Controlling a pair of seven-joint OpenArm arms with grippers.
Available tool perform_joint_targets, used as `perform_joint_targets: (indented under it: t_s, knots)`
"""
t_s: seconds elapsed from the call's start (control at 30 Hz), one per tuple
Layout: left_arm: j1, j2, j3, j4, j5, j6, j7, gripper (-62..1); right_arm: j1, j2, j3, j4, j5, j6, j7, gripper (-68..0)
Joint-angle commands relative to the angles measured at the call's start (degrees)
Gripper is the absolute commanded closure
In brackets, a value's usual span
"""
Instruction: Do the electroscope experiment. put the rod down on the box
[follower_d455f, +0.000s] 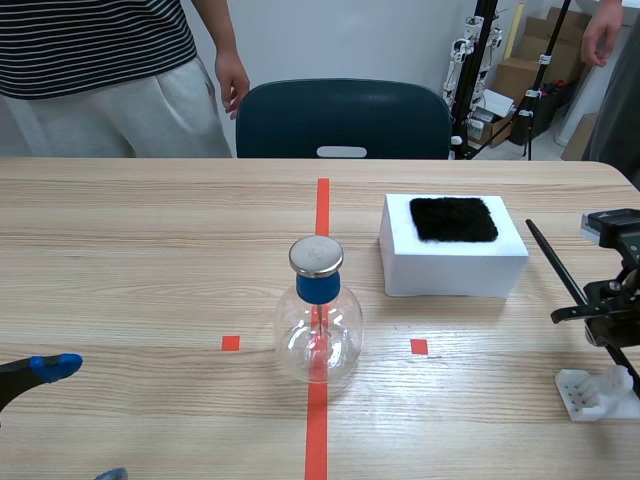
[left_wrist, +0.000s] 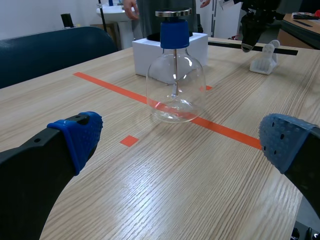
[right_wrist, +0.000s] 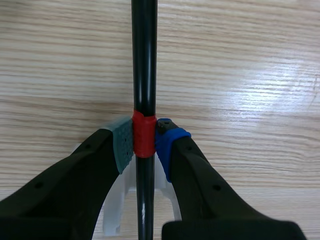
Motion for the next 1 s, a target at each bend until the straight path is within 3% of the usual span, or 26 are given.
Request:
perform_joint_targets:
  t_s: [0.0, 0.6, 0.83, 0.97]
  knots:
    - [0.26, -0.17, -0.63, 0.87, -0.76, -0.15, -2.64, -62.3, 1.49, 1.55, -0.48, -0.61, 0.00, 0.04, 0.81, -0.2]
    - [0.26, -0.17, -0.63, 0.87, -0.76, -0.15, -2.64, -62.3, 1.60, 1.75, -2.36, -2.27, 4.66, 0.04, 2.56, -0.3]
    - [0.26, -0.17, -0.63, 0.87, -0.76, -0.15, -2.64, -62.3, 1.62, 2.82, -2.34, -2.27, 8.74, 0.04, 2.51, -9.7]
    - [0.26, -0.17, -0.63, 0.87, -0.76, -0.15, -2.64, -62.3, 1.62, 2.84, -2.34, -2.27, 8.81, 0.02, 1.88, -15.2]
